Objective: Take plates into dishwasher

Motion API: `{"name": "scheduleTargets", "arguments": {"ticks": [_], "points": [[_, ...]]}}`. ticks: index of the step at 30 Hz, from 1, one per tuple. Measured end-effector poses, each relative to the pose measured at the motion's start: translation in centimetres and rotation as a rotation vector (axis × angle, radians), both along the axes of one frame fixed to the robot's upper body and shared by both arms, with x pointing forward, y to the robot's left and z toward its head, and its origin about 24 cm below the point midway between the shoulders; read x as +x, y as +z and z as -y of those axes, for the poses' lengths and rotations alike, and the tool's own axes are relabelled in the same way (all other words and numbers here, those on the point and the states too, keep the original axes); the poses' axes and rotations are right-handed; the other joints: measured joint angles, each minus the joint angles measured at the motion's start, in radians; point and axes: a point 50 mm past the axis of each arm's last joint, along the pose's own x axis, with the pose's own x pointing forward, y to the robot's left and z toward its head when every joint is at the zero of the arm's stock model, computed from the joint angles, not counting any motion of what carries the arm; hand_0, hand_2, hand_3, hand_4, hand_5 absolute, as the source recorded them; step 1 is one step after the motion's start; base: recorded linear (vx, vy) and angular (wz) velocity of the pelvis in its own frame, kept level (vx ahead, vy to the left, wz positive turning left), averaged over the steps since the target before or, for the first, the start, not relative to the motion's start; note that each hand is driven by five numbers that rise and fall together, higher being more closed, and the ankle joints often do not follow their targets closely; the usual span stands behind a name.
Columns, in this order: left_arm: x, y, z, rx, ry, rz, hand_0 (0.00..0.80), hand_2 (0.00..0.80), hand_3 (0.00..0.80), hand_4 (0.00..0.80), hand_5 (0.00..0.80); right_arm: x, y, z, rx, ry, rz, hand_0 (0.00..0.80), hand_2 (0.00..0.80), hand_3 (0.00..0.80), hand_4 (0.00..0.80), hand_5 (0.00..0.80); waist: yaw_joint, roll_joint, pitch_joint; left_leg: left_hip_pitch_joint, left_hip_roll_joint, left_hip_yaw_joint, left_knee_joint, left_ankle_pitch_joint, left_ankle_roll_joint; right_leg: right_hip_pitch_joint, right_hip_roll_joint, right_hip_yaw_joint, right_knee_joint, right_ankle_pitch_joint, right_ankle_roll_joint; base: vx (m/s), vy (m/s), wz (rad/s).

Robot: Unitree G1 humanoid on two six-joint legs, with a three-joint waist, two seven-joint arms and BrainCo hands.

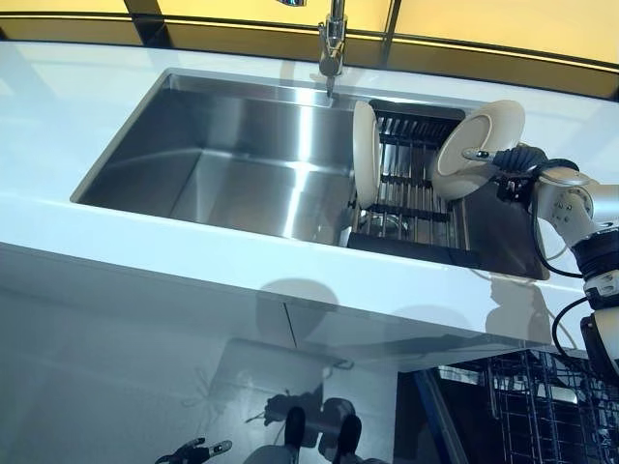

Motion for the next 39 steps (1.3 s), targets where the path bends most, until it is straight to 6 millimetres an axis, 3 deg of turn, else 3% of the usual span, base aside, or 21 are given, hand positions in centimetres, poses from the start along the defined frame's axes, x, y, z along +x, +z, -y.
{"name": "scheduleTargets", "arguments": {"ticks": [24,30,34,39], "points": [[-0.8,-0.2,0.0,-0.004,0.001,-0.007,0.0,0.0,0.0,0.0,0.0,-0.1,2.3,1.0,-0.108,-0.156,0.15,0.8,0.8,0.8,0.8,0.8,0.003,0.0,0.0,0.03,-0.002,-0.018,0.0,0.007,-0.001,0.035,-0.003,-0.012,-0.002,0.0,0.0,-0.003,0.001,0.01],[-1.1,-0.3,0.0,-0.008,0.0,-0.015,0.0,0.0,0.0,0.0,0.0,-0.8,3.9,2.1,-0.133,-0.184,0.192,0.8,0.8,0.8,0.8,0.8,0.0,0.0,-0.001,0.048,-0.002,-0.016,-0.001,0.008,-0.001,0.053,-0.003,-0.012,-0.001,0.0,0.0,-0.004,0.005,0.0],[-1.3,-0.3,0.0,-0.01,-0.001,-0.019,0.0,0.0,0.0,0.0,0.0,-2.0,6.3,2.4,-0.233,-0.138,0.251,0.8,0.8,0.8,0.8,0.8,-0.006,-0.005,-0.009,0.067,-0.002,0.006,-0.001,0.007,-0.001,0.067,-0.002,0.002,0.0,0.0,0.0,-0.019,0.039,-0.09],[-1.5,-0.4,-0.1,-0.001,-0.014,-0.028,0.0,0.0,0.0,0.0,0.0,-2.1,6.8,1.9,-0.273,-0.105,0.262,0.8,0.8,0.8,0.8,0.8,-0.03,-0.031,-0.064,0.086,0.005,0.044,-0.002,-0.001,0.0,0.075,0.004,0.034,-0.001,0.003,0.0,-0.028,0.033,-0.19]]}}
